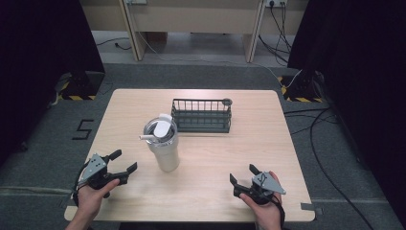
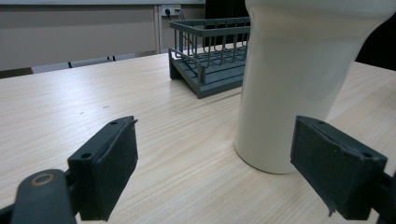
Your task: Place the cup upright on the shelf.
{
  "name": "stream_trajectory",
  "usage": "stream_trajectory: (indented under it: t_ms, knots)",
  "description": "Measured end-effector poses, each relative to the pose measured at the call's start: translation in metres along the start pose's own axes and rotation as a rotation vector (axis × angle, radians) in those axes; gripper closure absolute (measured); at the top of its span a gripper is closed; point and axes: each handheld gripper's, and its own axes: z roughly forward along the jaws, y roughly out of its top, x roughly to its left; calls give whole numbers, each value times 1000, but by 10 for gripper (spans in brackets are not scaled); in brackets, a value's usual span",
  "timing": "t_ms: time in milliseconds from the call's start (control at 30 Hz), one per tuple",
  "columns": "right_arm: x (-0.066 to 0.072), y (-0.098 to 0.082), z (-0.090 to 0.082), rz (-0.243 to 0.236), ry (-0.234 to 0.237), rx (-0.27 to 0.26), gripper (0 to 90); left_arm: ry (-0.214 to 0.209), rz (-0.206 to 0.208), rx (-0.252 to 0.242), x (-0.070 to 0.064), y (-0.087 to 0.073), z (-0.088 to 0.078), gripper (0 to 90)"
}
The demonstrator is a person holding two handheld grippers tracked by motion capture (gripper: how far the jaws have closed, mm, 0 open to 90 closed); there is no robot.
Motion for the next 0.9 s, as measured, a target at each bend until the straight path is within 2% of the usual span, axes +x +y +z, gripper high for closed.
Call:
stream_trajectory:
  t_ms: [333,633,900]
  knots:
    - [15,16,11,-5,52,-20,154,0,3,-5,-1,0,-2,143]
    - [23,31,24,-21,90,-37,153,8,-3,-3,0,-1,-1,143]
    - [40,46,49,-52,142,-38,151,10,-9,-5,1,-1,-2,143]
